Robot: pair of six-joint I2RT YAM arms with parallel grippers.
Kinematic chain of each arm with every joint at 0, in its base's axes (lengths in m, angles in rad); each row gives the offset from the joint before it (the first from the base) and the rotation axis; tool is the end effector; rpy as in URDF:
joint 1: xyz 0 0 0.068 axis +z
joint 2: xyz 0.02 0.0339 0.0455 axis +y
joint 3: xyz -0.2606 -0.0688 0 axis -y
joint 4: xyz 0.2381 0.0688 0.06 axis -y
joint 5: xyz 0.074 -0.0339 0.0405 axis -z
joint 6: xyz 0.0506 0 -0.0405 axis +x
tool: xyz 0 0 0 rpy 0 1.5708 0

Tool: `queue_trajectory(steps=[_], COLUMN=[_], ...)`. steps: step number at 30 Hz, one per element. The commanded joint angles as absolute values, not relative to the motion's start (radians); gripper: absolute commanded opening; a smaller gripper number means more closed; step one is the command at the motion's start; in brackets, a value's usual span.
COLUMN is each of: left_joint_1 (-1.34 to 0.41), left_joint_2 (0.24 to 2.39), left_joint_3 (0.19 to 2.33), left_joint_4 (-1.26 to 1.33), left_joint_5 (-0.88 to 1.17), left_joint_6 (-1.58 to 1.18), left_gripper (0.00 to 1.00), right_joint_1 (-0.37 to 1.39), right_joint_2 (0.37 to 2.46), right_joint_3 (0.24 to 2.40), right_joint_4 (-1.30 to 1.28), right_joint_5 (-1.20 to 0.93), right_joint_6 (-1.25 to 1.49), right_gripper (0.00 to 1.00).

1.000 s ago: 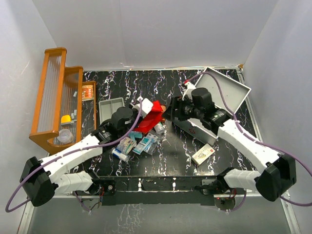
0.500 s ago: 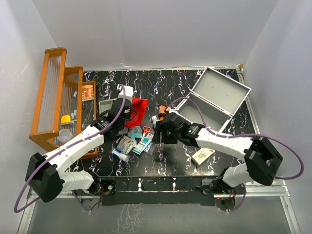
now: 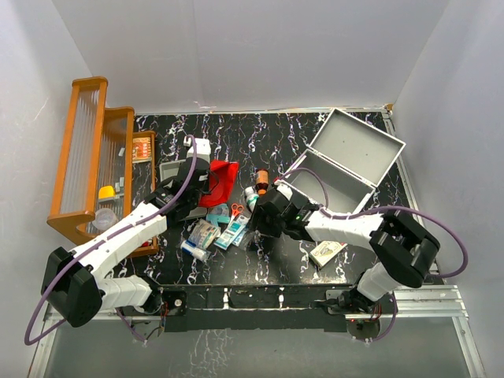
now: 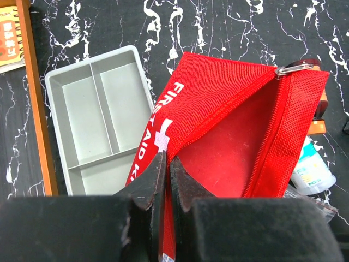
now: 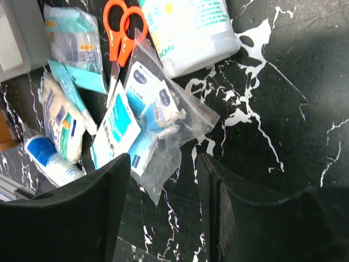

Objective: Organize the medicine kit

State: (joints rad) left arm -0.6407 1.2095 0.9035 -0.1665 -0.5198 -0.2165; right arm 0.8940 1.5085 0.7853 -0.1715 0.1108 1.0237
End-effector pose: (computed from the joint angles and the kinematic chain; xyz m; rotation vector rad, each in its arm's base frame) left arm 0.2379 -0.1460 0.2891 0.1004 1.9744 -0.0243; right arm 0.1921 0.2302 0.1641 0.2180 2.5788 0.6621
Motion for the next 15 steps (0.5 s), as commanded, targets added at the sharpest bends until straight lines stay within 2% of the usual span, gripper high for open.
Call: queue_trajectory(steps=[1, 10, 15], left_joint_1=[-0.629, -0.624, -0.623], left_joint_2=[1.191, 1.210, 1.217], left_joint_3=[0.934, 0.952, 0.963], left_joint_4=[-0.177, -0.186, -0.190], left_joint_5=[-0.482, -0.441, -0.429], left_joint_6=[-0.245, -0.261, -0.262], left_gripper=[0.00, 0.00, 0.00], right_joint_1=[0.894, 0.894, 0.893], right_joint_2=[1.540, 1.597, 1.613], right_joint_3=[0.800, 0.810, 0.795], right_joint_4=[-0.087, -0.060, -0.003], right_joint_5=[0.180, 0.183, 0.174], right_joint_6=[1.082, 1.086, 1.099], right_gripper=[0.49, 0.44, 0.37])
